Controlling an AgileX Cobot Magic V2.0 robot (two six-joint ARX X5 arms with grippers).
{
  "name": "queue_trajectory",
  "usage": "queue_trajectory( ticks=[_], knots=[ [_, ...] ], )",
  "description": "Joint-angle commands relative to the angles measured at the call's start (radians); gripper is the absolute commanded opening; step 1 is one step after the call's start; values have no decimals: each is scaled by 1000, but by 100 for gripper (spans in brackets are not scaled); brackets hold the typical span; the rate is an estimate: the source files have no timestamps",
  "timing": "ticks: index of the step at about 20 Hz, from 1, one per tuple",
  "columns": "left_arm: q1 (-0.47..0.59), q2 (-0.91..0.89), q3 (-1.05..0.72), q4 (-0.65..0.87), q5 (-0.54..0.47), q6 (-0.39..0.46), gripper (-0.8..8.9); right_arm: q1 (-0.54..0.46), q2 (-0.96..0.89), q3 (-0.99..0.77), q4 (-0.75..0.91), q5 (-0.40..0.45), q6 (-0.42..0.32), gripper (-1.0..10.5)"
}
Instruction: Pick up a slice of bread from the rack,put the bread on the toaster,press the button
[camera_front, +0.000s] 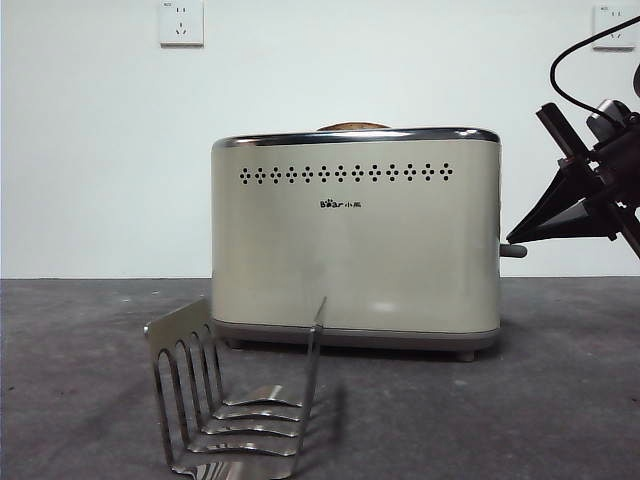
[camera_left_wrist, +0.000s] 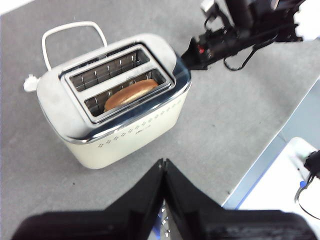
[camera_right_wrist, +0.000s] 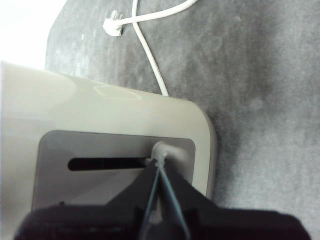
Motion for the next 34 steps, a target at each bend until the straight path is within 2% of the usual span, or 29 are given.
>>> queue_trajectory(
  ticks=[1,9,12,15,24,34],
  knots=[
    [-2,-2,-28,3,-2,-3,-5,3,36,-18,-28,39,-19,-7],
    [-2,-2,-59,3,-2,2,-5,3,90,-18,-56,50,-23,-7],
    [-2,-2,-59,3,-2,2,-5,7,91,-18,-86,57,-48,-7],
    [-2,-2,-59,3,-2,2,-5,11,94,-18,-121,106,-72,-7],
    [-2,-2,-59,3,-2,2,-5,24,94,-18,-140,137,-74,-7],
    [-2,-2,-59,3,-2,6,-5,24,95,-18,-141,126,-75,-7]
  ],
)
